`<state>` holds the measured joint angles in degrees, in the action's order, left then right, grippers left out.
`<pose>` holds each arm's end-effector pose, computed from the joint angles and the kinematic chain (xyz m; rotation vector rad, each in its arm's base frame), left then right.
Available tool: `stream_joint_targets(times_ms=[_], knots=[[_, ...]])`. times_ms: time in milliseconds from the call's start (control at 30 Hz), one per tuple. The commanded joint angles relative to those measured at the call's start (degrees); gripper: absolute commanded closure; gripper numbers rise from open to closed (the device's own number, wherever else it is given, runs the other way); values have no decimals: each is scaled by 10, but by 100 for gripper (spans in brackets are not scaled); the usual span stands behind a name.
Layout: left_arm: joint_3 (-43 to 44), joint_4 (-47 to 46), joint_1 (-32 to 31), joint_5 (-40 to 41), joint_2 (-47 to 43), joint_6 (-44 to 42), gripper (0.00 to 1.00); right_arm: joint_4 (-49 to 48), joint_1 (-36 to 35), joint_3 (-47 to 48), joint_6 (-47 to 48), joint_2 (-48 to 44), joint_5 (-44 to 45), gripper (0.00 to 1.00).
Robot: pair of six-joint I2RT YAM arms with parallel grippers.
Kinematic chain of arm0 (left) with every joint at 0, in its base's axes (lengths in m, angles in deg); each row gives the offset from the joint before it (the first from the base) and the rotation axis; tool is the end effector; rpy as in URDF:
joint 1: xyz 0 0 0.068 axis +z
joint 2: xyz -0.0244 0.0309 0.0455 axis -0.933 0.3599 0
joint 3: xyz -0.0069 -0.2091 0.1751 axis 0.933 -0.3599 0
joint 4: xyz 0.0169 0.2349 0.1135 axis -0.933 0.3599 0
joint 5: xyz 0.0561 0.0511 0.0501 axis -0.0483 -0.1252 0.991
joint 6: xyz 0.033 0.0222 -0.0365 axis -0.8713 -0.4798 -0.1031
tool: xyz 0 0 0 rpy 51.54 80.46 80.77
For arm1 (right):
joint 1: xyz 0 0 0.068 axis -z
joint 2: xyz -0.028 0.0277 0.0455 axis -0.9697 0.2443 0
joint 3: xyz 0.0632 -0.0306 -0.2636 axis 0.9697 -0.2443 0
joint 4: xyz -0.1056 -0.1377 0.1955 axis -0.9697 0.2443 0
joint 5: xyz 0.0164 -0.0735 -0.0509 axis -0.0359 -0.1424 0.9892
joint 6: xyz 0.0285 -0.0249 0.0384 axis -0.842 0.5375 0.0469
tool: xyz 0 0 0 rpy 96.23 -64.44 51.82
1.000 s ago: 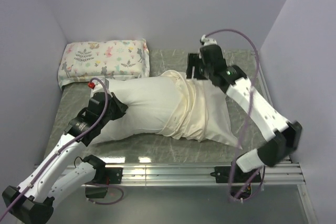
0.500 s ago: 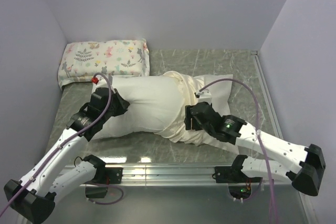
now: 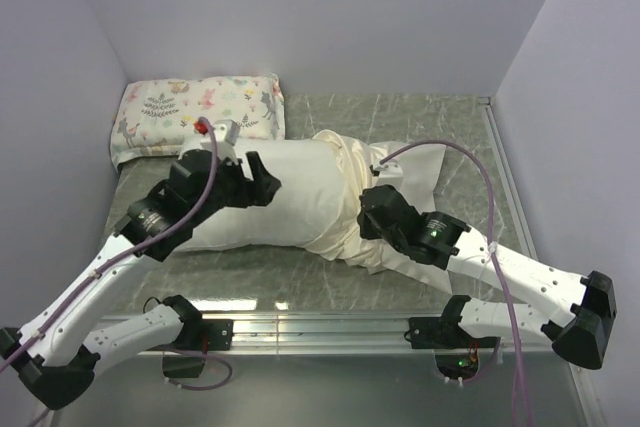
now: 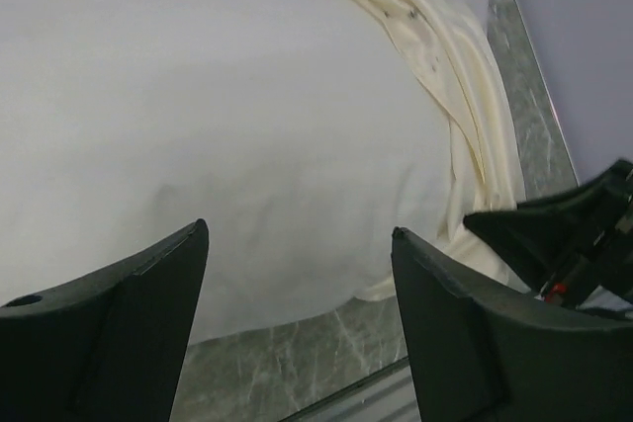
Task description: Remove the pillowcase from the pillow
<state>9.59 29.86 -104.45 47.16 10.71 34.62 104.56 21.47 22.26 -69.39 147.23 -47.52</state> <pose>0.1542 -0.1047 0.3882 -0.0244 2.0299 -0.6349 0.1404 0.1714 0.2913 -0.1458 2.2387 0.3876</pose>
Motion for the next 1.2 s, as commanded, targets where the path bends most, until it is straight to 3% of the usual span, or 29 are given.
stream_joint_targets(times_ms=[0,133,433,567,600,900,1000,1067,1100,1133,1167], knots=[[-22,-8,-69,5,32,0,20,0,-3,37,8,11,26,85],[-20,-13,-149,60,98,14,19,9,-3,38,5,9,34,85],[-57,-68,-162,107,219,25,21,31,3,53,6,3,44,84],[-34,-48,-153,157,231,19,78,47,57,71,25,-19,33,83],[-29,-44,-132,162,218,17,99,49,71,74,33,-32,27,83],[57,-1,73,135,107,-34,100,63,302,114,93,-97,-51,83],[79,-2,90,98,99,-37,100,68,345,155,100,-87,-90,84],[85,-8,88,59,106,-30,100,64,340,180,96,-84,-159,80],[86,-7,84,57,114,-26,100,53,319,181,85,-80,-165,73],[81,-11,81,57,116,-24,100,56,259,185,81,-77,-148,69],[78,-17,75,54,116,-20,100,60,213,186,75,-71,-83,58]])
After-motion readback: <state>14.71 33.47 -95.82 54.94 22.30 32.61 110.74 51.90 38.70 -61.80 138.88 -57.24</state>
